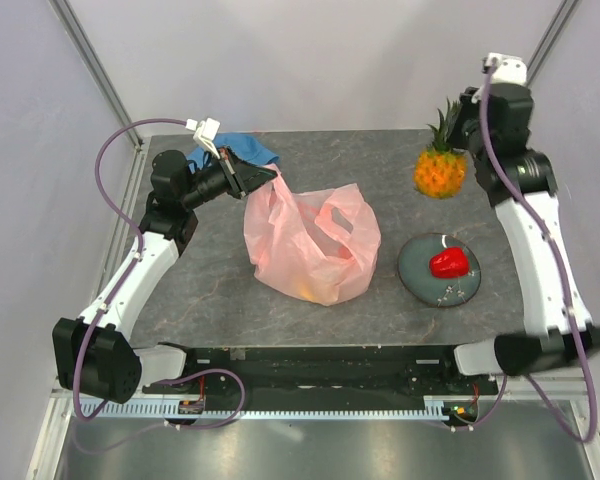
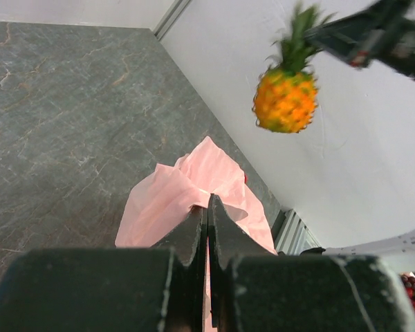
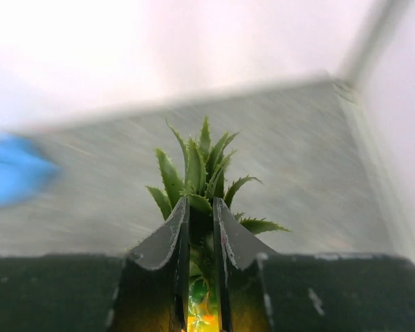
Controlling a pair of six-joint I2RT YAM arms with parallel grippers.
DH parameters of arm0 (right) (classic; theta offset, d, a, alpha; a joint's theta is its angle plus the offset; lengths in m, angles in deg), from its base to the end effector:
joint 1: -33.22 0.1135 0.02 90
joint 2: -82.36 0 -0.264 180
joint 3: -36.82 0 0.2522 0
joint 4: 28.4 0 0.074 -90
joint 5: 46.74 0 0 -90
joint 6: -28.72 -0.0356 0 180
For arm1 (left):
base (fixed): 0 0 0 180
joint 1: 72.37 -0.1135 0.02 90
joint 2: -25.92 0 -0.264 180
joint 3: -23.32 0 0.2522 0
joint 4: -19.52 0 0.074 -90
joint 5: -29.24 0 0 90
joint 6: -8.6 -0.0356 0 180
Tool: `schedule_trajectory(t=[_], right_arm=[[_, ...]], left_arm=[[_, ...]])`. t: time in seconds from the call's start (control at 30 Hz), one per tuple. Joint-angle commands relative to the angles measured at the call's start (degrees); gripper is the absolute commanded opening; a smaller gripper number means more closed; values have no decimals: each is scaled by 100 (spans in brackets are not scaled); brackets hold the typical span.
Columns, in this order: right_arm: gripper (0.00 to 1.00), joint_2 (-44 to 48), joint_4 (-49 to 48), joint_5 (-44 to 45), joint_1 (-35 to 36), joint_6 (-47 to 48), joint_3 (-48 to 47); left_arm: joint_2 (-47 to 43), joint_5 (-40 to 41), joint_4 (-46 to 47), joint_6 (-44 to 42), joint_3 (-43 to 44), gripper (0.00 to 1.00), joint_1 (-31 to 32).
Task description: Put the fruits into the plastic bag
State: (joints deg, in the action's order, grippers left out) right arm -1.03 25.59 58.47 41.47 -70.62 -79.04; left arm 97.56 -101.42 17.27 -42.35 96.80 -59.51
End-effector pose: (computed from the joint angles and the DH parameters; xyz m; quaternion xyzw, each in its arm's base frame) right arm 0.3014 0.0343 0.4714 0.0823 0.8187 -0.0228 0.5679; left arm 0.2775 -0.0871 0.3714 0.0877 0.7036 -0.5108 0.4861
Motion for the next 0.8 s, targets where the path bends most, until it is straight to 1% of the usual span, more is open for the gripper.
schedule_trajectory(t=[0.0,0.03,0.07,0.1,0.17,0.27,0.3,0.37,0.5,0.67,0.7,0.77], right_arm=[[0,999,-2033,-1510,237,-1638,857],[0,1105,-2358,-1842,325,-1998,1242],[0,1271,-2797,-1889,431,-2132,1367],[0,1317,-2923,-1889,632,-2203,1508],[0,1387,-3230,-1985,809,-2361,1579],[0,1361,-3460,-2030,1239,-2493,1597],[0,1335,-3460,-1995,1484,-2528,1606],[0,1265,-3608,-1977,1688,-2616,1711],[0,1159,-3978,-1732,2328,-2608,2176],[0,773,-4172,-1555,2778,-2380,2177],[0,737,-4190,-1320,2935,-2196,2212],[0,649,-4199,-1134,3059,-2028,2256]], left_arm=[[35,-108,396,147,83,1,-29],[43,-126,405,164,83,2,-29],[52,-126,414,173,83,2,-29],[44,-135,422,199,83,2,-29],[44,-152,431,217,66,2,-29],[43,-161,536,279,22,1,-30],[52,-187,572,331,13,2,-29],[87,-214,703,410,-31,2,-29],[105,-284,853,542,-57,2,-29],[105,-310,879,543,-49,2,-29],[96,-337,906,551,-40,2,-29],[96,-363,958,560,-22,2,-29]])
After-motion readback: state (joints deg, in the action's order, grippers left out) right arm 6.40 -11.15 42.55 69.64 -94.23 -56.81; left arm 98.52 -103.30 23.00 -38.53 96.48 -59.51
